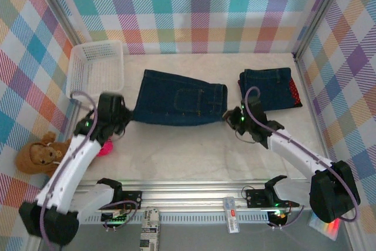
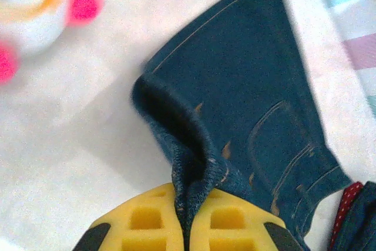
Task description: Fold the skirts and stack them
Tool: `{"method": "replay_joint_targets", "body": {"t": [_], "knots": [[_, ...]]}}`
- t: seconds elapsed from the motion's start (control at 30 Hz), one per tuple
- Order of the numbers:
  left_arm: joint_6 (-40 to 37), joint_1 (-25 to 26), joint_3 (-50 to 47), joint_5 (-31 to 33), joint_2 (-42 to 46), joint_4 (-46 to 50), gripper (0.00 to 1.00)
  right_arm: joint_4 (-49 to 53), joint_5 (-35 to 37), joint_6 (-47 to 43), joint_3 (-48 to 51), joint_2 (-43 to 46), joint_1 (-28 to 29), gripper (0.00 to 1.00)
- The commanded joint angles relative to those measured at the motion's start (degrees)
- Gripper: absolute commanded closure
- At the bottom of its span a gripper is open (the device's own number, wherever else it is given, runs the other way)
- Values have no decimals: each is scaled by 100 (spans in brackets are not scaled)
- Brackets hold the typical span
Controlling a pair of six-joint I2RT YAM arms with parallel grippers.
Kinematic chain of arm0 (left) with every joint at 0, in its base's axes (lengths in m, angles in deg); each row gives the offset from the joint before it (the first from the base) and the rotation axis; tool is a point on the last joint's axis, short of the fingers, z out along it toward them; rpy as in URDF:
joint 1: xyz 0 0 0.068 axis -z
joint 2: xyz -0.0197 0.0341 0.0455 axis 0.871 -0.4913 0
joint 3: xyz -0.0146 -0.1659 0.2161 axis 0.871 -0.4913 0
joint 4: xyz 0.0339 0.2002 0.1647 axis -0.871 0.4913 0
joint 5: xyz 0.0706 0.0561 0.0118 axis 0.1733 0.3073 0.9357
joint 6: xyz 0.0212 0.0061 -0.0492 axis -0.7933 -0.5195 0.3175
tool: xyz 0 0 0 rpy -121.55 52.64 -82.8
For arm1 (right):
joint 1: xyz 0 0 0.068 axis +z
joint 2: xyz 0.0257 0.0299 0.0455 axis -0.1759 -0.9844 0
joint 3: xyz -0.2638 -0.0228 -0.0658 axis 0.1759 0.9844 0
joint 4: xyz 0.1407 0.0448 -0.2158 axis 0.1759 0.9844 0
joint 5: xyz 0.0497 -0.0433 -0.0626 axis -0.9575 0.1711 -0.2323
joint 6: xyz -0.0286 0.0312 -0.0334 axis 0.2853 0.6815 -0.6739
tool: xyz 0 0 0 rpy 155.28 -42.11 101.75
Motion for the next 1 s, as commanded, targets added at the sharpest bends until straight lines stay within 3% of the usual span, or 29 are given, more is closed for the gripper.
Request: {"method": "replay_joint_targets", "body": {"t": [0.0, 0.07, 0.2, 0.33, 0.77, 0.83, 0.87, 0.97], "knots": [[-1261, -142, 988, 690, -874, -692, 100, -136, 951, 88, -562, -458, -165, 100], [-1594, -178, 1519, 804, -1425, -1095, 100, -453, 1048, 222, -795, -823, -273, 100], [-1930, -341, 2321, 833, -2452, -1509, 100, -681, 554, 311, -1500, -1716, -605, 100], [-2113, -473, 2987, 772, -3263, -1475, 100, -426, 372, 144, -2233, -2432, -744, 100], [-2340, -571, 4794, 276, -5510, -1215, 100, -502, 83, 131, -3334, -4104, -1072, 100], [-2295, -576, 5305, 247, -6012, -849, 100, -569, -52, 155, -3480, -4326, -1125, 94], [-2278, -576, 5549, 223, -6209, -663, 95, -588, -139, 146, -3557, -4406, -1149, 89], [-2240, -581, 6426, 10, -6735, 1, 44, -745, -573, -101, -3779, -4517, -1240, 59]]}}
